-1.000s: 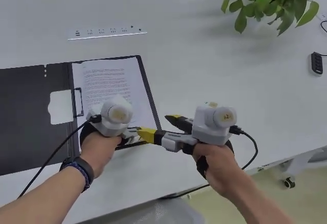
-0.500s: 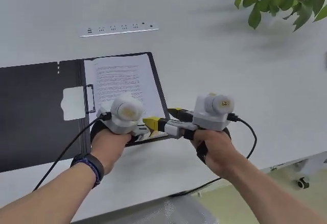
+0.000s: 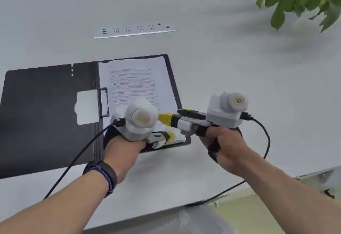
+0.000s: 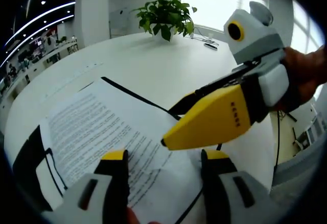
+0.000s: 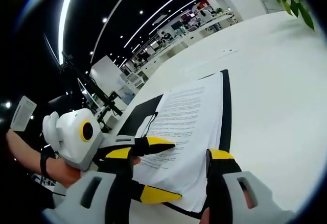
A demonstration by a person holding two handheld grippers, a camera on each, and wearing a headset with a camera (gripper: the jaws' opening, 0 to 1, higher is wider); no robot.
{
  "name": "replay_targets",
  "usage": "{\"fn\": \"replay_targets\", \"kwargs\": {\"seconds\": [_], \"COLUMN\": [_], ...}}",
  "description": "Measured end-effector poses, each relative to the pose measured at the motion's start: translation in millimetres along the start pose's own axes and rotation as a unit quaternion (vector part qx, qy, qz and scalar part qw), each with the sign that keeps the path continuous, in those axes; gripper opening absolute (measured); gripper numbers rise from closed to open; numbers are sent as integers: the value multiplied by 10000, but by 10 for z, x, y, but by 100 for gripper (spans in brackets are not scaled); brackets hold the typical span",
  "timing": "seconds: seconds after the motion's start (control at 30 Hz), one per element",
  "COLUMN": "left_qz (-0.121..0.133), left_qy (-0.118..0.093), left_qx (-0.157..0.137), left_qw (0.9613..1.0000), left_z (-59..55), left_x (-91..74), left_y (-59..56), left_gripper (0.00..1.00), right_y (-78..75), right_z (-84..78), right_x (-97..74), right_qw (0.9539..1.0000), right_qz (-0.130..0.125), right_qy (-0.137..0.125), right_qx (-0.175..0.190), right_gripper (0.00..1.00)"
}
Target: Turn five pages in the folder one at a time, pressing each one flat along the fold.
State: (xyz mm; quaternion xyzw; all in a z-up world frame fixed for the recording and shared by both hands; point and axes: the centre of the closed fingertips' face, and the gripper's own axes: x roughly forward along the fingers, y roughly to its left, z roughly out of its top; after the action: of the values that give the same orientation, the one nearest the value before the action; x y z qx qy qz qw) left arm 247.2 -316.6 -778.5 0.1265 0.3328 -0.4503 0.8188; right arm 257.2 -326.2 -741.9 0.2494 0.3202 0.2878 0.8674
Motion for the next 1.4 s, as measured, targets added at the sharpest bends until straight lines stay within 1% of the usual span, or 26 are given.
{"fn": "replay_targets", "kwargs": {"seconds": [0.23, 0.33, 0.5, 0.57, 0.63, 0.77, 0.87, 0.97, 1.07, 1.17, 1.27, 1.4], "left_qz": [-33, -64, -89, -81, -100, -125, -63, 2, 50, 73, 136, 225], "left_qy": [0, -5, -21, -28, -36, -108, -239, -343, -353, -382, -435, -485], "left_qx": [-77, -115, -169, -189, -217, -219, -292, -326, -248, -298, -275, -343], "left_qw": [10000, 9999, 9998, 9998, 9997, 9996, 9993, 9989, 9991, 9988, 9986, 9980], "left_z": [-16, -24, -47, -54, -56, -10, 66, 113, 104, 105, 122, 74], "left_x": [-28, -44, -81, -98, -114, -167, -248, -317, -377, -464, -553, -650], "left_y": [-23, -42, -78, -87, -104, -142, -135, -127, -114, -107, -113, -75], "left_gripper": [59, 60, 61, 61, 62, 64, 66, 67, 67, 68, 69, 69], "right_y": [-71, -79, -86, -93, -100, -76, -70, -11, 25, 68, 128, 231], "right_z": [39, 22, -25, -44, -53, -54, -42, 8, 29, 56, 98, 157], "right_x": [-51, -85, -111, -117, -121, -126, -126, -126, -111, -103, -96, -70], "right_qw": [9985, 9975, 9968, 9962, 9959, 9959, 9957, 9953, 9956, 9956, 9953, 9948], "right_qz": [-35, -40, -31, -45, -70, -65, -88, -10, 23, 55, 96, 171], "right_qy": [-371, -446, -527, -562, -569, -580, -614, -713, -712, -729, -774, -842], "right_qx": [413, 556, 601, 665, 696, 691, 687, 655, 617, 589, 567, 539], "right_gripper": [42, 36, 21, 17, 16, 8, 2, 1, 0, 0, 0, 0]}}
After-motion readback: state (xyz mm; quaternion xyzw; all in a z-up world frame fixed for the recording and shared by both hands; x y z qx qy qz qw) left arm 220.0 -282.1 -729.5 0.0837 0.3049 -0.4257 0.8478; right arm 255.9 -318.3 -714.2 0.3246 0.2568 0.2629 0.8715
